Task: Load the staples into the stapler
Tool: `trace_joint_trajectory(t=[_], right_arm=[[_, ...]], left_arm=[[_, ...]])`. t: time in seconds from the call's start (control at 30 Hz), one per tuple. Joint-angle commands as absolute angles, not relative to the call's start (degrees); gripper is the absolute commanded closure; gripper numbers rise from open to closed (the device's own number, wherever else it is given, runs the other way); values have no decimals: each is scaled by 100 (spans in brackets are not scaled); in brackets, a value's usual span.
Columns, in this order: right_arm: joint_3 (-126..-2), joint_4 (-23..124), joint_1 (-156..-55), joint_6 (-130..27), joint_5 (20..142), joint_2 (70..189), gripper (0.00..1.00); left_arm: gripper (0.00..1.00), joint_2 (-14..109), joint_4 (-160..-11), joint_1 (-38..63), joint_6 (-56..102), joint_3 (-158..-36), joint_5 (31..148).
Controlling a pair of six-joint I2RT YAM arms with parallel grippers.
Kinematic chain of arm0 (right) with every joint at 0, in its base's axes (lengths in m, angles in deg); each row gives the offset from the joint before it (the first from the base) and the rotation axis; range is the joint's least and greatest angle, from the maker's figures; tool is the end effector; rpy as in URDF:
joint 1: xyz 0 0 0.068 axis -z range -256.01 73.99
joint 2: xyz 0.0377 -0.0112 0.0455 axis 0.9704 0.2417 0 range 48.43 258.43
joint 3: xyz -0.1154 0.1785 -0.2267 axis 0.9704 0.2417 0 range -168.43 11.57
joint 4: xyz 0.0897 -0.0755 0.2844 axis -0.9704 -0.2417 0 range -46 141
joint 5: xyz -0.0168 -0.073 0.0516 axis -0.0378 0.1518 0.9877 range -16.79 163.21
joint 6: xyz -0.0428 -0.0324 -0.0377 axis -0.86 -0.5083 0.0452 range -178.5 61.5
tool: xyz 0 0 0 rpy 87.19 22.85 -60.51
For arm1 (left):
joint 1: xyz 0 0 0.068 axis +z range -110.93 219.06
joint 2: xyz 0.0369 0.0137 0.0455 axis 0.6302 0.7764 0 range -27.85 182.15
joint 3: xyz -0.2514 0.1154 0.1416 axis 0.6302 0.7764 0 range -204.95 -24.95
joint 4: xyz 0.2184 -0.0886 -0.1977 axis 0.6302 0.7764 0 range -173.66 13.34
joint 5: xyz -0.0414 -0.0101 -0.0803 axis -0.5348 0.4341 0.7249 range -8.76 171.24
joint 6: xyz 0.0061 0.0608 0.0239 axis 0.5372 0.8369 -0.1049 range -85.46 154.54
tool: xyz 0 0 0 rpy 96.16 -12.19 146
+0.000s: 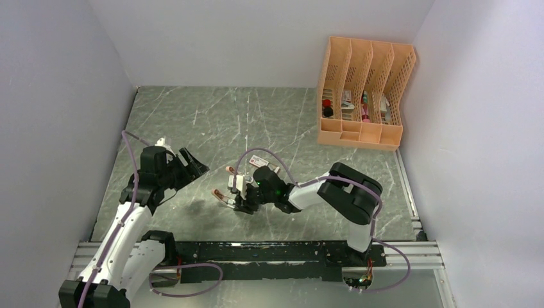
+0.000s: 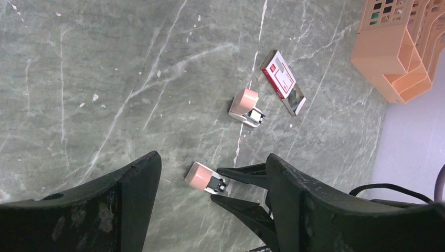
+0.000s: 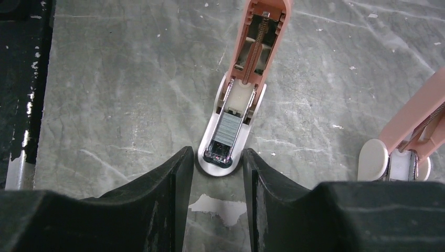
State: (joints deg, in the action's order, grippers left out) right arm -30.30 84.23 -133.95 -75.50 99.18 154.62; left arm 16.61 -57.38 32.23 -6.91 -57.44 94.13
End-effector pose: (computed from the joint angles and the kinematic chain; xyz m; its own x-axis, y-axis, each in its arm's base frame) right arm 0.1874 0.3416 0.1036 0.0188 -0.4651 -0.8851 -0.9991 0.0245 -0.0341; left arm 0.1984 -0.0354 0.2466 -0.6527 -0.5717 -0.4972 -0.1896 0.7586 -0.6233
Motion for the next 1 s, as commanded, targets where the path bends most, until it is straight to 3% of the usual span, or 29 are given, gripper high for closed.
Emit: trace_joint_trajectory(t=[0.0, 0.07, 0.33, 0.97], right_arm=[[-2823, 8248, -13429, -7624, 9496, 15749, 57], [-2824, 8269, -13429, -7577, 9451, 15798, 58], [-2723, 8383, -13439, -7405, 9222, 15832, 80], [-2947, 8176, -13430, -7303, 9305, 15985, 88]], left_arm=[[22, 1574, -5733, 3272, -809, -5713, 9575], [23, 1603, -5758, 3272, -792, -5698, 9604], [24, 1806, -6238, 3269, -852, -5384, 10087], [33, 1906, -6981, 3200, -1070, -4716, 10707]])
